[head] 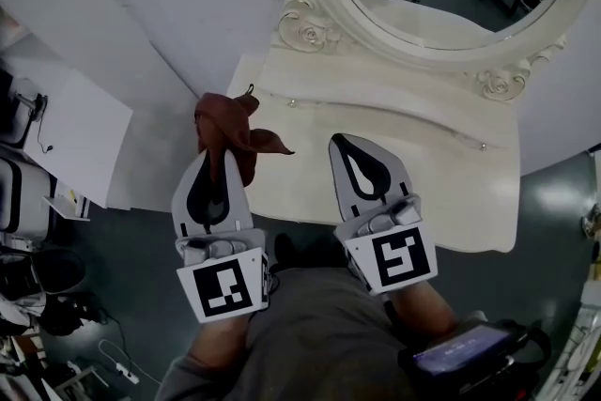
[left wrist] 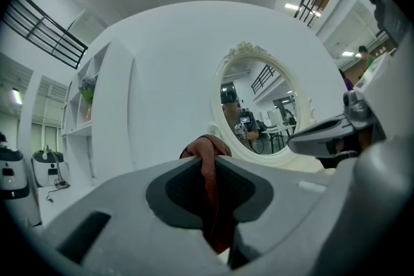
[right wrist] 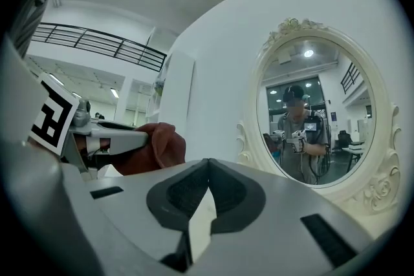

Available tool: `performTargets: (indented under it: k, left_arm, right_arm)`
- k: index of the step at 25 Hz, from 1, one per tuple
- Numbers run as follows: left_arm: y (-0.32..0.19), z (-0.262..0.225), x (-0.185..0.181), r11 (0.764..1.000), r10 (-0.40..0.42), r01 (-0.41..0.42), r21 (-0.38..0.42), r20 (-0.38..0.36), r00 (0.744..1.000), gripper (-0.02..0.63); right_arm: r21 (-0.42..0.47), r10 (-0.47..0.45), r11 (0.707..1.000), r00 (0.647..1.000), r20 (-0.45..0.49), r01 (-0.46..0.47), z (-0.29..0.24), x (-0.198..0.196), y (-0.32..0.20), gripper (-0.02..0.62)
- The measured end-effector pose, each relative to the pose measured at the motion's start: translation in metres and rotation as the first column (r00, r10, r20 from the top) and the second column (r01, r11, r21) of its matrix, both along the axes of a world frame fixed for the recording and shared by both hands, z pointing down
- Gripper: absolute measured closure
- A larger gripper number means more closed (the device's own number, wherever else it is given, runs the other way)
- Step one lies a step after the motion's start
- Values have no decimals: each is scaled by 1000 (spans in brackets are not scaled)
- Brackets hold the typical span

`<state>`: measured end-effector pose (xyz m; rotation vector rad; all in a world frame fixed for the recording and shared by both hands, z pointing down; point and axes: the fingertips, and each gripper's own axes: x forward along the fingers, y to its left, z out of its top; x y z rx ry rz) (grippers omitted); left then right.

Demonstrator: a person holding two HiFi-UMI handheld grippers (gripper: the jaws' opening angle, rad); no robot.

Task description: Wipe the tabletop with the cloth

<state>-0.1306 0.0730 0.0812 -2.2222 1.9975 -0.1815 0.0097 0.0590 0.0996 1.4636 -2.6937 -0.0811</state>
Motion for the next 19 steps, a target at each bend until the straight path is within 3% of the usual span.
performTargets:
  k: [19]
  left_arm:
    - [-4, 2, 17, 1000, 18, -18, -18, 15, 1000, 549]
  right_arm:
    - [-3, 3, 1000, 1000, 15, -3, 2, 12, -6, 581]
